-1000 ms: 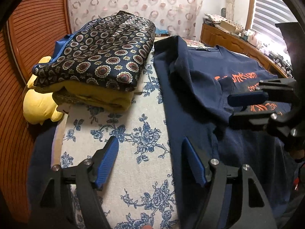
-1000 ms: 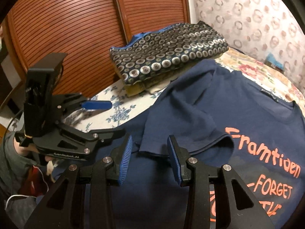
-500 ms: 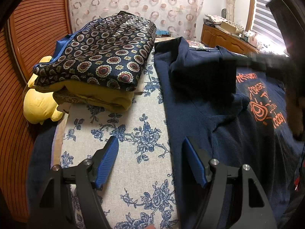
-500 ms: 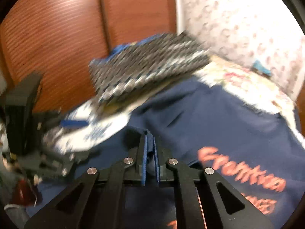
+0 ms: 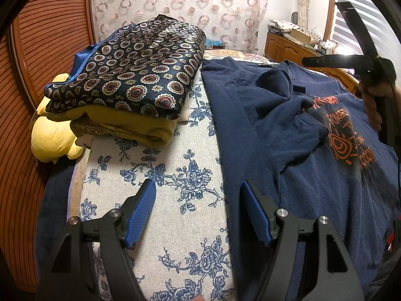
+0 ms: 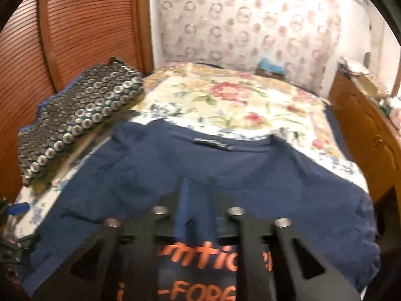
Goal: Fold small clothes
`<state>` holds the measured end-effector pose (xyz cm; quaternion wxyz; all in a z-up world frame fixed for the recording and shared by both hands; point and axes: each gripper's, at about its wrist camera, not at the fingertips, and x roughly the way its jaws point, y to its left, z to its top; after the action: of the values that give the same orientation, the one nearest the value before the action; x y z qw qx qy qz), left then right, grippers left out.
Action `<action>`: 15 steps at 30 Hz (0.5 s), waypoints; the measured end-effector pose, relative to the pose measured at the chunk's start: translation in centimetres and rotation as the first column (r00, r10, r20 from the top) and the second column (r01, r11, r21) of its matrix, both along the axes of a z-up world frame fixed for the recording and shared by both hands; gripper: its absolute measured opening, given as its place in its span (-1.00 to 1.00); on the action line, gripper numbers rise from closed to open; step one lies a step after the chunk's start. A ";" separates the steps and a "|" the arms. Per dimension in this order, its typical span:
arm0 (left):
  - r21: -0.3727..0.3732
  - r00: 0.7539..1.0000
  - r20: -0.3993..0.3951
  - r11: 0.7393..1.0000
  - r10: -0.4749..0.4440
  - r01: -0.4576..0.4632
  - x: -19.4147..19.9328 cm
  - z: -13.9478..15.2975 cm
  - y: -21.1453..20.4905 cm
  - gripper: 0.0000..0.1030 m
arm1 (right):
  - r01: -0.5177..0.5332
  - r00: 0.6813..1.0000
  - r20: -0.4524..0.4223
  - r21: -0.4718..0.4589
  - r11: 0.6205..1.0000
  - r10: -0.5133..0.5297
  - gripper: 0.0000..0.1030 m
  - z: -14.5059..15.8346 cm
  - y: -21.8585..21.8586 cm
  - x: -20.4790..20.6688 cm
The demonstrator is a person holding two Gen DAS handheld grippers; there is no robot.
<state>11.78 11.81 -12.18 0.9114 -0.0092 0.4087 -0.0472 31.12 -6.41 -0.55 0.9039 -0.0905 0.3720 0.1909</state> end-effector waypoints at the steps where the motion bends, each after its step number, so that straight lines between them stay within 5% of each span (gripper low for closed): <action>1: 0.000 1.000 0.000 1.000 0.000 0.000 0.0 0.0 0.0 0.37 | -0.009 1.000 0.003 0.022 1.000 0.009 -0.44 0.2 -0.4 -0.7; 10: -0.001 1.000 0.001 1.000 0.001 -0.001 0.0 0.0 0.0 0.37 | -0.288 0.943 -0.139 0.104 0.952 0.301 -0.42 -2.5 2.1 -8.9; 15: -0.001 1.000 0.002 1.000 0.001 -0.001 0.0 0.0 0.0 0.37 | -0.309 0.932 -0.173 0.077 0.948 0.318 -0.42 -4.4 3.5 -9.8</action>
<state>11.78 11.83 -12.18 0.9118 -0.0099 0.4079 -0.0467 21.34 -2.94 -4.92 0.8256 -0.1087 0.4297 0.3490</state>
